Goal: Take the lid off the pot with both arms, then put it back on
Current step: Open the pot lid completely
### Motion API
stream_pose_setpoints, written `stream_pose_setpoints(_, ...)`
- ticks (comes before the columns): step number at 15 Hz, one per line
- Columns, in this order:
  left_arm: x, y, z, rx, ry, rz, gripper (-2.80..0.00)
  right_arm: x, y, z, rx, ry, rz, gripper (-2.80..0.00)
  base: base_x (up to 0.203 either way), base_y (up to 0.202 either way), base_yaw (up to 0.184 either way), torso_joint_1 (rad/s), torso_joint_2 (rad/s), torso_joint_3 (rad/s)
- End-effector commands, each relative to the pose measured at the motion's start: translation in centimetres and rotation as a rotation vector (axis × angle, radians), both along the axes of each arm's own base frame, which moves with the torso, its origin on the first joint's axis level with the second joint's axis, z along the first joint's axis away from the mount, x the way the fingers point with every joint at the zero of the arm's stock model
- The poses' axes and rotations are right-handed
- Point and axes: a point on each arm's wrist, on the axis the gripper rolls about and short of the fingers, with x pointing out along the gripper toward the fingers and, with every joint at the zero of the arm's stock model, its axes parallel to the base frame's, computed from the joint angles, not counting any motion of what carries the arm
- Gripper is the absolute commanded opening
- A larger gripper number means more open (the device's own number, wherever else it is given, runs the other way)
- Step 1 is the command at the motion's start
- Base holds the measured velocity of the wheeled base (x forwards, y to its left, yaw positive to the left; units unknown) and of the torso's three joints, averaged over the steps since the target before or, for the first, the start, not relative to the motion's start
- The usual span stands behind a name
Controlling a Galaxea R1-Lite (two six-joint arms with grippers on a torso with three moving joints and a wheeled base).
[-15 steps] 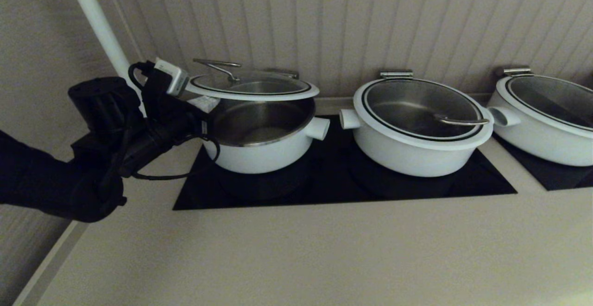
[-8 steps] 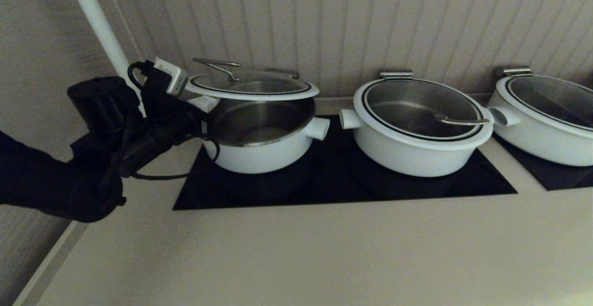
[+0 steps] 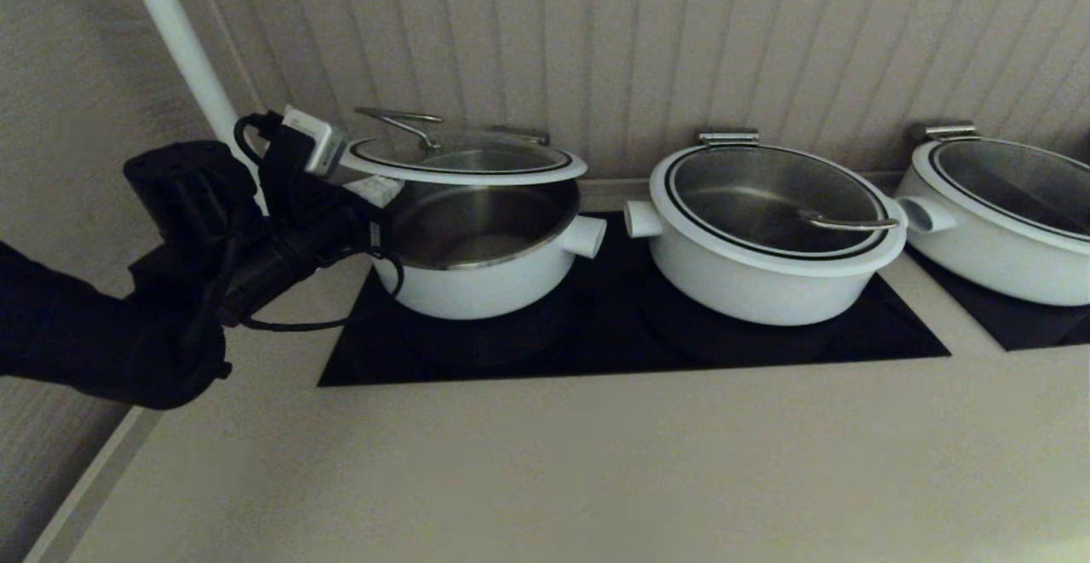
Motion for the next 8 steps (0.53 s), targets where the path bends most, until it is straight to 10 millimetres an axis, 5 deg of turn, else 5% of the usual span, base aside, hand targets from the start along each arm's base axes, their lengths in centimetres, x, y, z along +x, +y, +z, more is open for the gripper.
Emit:
stream_pose_setpoints(1, 0.07, -0.01, 0.00, 0.001, -0.005, -0.001, -2.80, 0.04, 0.00, -0.06, -0.001, 0.003, 0.001, -2.80, 0.000, 0.000, 0.000, 0.000, 0.00, 0.000)
stream_pose_setpoints(8, -0.01, 0.01, 0.07, -0.001, -0.007, -0.001, -2.80, 0.04, 0.00, -0.07, -0.001, 0.004, 0.001, -2.80, 0.000, 0.000, 0.000, 0.000, 0.00, 0.000)
